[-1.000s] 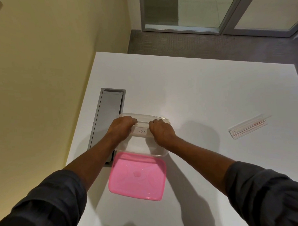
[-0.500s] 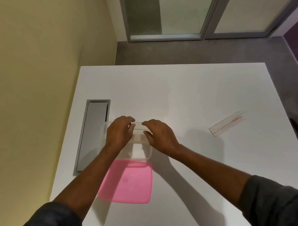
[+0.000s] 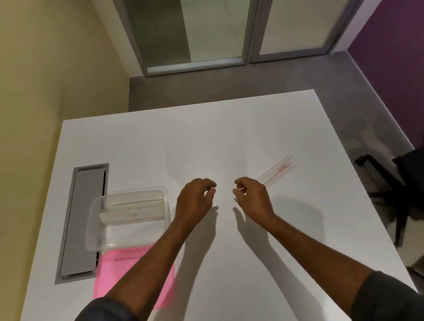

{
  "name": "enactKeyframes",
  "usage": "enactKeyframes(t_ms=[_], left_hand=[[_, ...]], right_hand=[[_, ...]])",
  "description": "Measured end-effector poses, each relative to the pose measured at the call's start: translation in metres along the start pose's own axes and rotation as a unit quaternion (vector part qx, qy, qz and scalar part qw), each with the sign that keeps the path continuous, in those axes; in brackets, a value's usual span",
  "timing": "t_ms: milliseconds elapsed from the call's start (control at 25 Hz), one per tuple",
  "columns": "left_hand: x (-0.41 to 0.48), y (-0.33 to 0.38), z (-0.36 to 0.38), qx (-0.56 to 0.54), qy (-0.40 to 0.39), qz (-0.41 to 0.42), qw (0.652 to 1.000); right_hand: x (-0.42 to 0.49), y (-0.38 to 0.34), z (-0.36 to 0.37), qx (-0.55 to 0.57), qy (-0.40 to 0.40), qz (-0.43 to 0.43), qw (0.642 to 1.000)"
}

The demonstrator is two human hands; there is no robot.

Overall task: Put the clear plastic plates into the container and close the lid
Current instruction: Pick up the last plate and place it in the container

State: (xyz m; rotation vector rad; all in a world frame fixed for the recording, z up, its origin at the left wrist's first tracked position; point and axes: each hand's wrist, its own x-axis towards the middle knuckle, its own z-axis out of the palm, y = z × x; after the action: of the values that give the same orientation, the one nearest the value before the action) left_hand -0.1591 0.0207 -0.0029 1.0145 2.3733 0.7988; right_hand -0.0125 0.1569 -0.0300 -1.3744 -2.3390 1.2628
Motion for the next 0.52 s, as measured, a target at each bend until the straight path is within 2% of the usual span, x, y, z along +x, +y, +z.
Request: enactKeyframes(t_ms=[160,320,520], left_hand=[[0.017,0.035,0.049,-0.017,-0.057,-0.011,0.998],[0.034,0.056,0.091,-0.009,-0.108,-0.022,0.994],[0.052,0.066,0.126,0.014,-0.14,-0.021,0.99]], right_hand=[[0.017,0.041,-0.034,0.084,0.039,0.128,0.987],[0.038,0.064,-0.043,0.121,0.068,0.224,0.965],[0.061,0.069,-0.032,0.224,0.076,0.296,0.925]])
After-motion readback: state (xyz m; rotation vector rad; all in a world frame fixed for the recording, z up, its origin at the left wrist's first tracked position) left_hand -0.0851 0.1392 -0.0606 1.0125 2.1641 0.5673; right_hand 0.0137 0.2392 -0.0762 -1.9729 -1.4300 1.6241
